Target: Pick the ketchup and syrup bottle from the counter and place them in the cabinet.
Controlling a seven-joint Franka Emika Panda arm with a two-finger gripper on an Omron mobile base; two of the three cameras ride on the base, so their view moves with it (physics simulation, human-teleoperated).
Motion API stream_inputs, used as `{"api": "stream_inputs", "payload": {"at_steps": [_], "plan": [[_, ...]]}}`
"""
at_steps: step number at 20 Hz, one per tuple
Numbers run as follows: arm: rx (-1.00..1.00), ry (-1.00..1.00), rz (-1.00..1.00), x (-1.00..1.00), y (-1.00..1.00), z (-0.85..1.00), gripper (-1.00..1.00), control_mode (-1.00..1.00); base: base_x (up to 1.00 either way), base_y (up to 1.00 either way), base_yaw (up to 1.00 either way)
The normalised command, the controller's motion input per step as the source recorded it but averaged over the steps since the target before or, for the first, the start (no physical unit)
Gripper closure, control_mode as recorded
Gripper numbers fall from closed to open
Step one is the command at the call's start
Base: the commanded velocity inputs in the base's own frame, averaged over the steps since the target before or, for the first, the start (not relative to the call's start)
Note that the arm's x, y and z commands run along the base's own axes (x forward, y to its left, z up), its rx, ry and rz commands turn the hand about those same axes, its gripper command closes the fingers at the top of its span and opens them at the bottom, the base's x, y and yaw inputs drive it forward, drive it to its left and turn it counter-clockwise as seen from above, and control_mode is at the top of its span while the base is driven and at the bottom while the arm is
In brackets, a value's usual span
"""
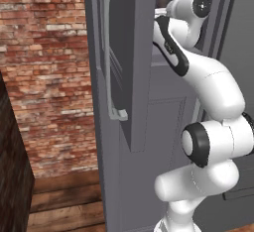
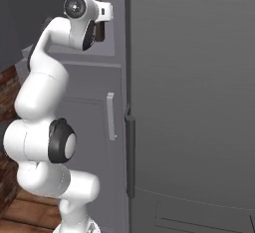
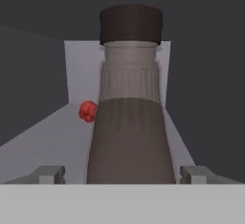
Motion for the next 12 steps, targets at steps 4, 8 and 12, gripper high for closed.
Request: {"api": "stream_inputs", "payload": {"at_steps": [4,8,12], "plan": [[0.0,-0.1,0.0,-0.3,0.0,0.0,-1.0,-1.0,0.0,0.0,0.0],[0.0,-0.1,0.0,-0.37,0.0,0.0,-1.0,-1.0,0.0,0.0,0.0],[0.0,-0.09,0.0,-0.54,0.0,0.0,-1.0,-1.0,0.0,0.0,0.0]]}}
